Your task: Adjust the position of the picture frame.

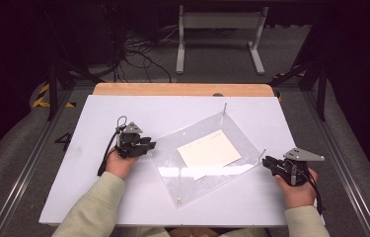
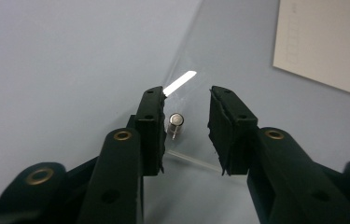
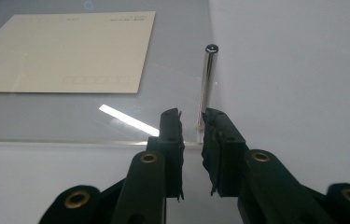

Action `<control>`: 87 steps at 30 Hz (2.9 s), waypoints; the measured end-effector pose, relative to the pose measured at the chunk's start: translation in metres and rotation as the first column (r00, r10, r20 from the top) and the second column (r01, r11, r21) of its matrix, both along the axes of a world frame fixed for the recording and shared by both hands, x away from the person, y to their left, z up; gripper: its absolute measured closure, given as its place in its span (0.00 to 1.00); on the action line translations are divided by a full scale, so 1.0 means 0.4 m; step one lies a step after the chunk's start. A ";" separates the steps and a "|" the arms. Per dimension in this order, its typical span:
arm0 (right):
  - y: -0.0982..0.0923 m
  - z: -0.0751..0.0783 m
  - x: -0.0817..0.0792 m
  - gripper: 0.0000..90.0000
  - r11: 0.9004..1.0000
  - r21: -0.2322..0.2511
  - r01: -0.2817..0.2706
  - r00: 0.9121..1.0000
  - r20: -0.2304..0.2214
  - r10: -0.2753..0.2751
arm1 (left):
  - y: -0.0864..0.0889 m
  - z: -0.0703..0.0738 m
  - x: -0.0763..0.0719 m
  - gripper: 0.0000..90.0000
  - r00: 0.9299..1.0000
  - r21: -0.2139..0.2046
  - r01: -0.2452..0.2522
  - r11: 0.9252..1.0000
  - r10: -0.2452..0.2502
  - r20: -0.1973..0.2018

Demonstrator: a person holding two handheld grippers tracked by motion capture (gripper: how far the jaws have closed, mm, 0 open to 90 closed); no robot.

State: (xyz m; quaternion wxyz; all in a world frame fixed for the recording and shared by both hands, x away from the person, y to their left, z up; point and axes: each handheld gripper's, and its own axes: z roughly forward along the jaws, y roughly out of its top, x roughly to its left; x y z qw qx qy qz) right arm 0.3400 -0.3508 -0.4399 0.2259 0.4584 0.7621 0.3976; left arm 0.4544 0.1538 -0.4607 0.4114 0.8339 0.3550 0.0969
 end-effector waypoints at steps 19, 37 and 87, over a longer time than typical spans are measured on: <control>0.002 -0.002 0.061 0.88 0.999 -0.014 0.030 1.000 0.009 -0.029 | -0.028 0.022 -0.064 0.93 0.999 0.125 0.040 0.991 -0.038 -0.018; 0.050 0.074 0.235 0.95 0.989 -0.141 0.047 0.999 0.018 -0.045 | -0.036 0.029 -0.080 0.93 0.998 0.168 0.059 0.984 -0.057 -0.019; 0.010 0.047 0.293 0.70 0.997 0.025 0.070 0.998 -0.009 -0.069 | -0.180 0.032 -0.293 0.64 0.813 0.020 0.569 0.822 -0.558 -0.165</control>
